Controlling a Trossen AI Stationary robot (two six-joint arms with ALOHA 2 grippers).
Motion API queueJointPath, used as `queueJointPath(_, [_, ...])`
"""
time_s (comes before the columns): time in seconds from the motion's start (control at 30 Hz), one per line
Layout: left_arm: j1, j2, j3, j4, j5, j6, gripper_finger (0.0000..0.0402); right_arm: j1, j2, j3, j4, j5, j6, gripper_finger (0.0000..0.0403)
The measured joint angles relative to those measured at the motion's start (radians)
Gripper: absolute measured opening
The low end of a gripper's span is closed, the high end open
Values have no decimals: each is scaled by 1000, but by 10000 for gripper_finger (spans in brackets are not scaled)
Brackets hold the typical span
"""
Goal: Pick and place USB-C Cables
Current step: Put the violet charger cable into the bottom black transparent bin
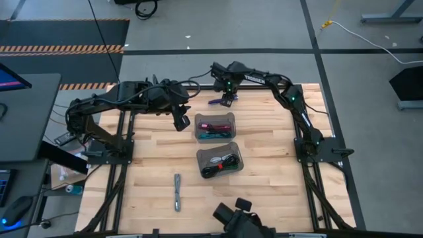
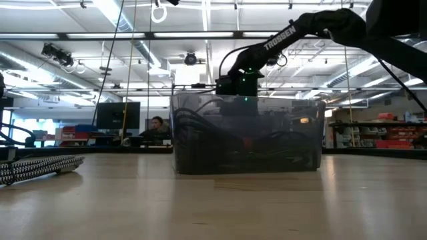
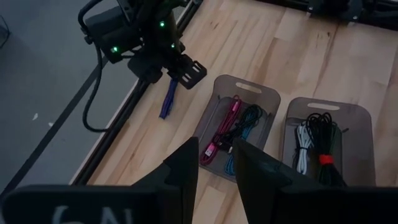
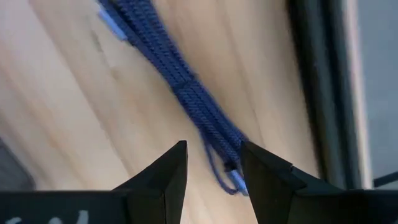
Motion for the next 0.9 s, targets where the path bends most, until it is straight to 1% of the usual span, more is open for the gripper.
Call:
queueJointPath(0.2, [0, 0, 0, 8, 0, -2, 107, -23, 0, 1, 11, -4, -6, 156])
queueJointPath(0.47, [0, 0, 0, 11, 0, -4, 107, -43, 0, -2, 29, -70, 0, 156])
queueJointPath(0.57, [0, 0, 0, 11, 0, -5, 107, -42, 20, -9, 26, -85, 8, 156])
queueJointPath(0.7, [0, 0, 0, 10, 0, -18, 107, -32, 63, -8, -1, -65, -9, 156])
queueJointPath(0.77, [0, 0, 0, 10, 0, -18, 107, -28, 70, -8, -3, -50, -23, 156])
queueJointPath(0.9, [0, 0, 0, 11, 1, -17, 107, -24, 73, -8, 2, -53, -29, 156])
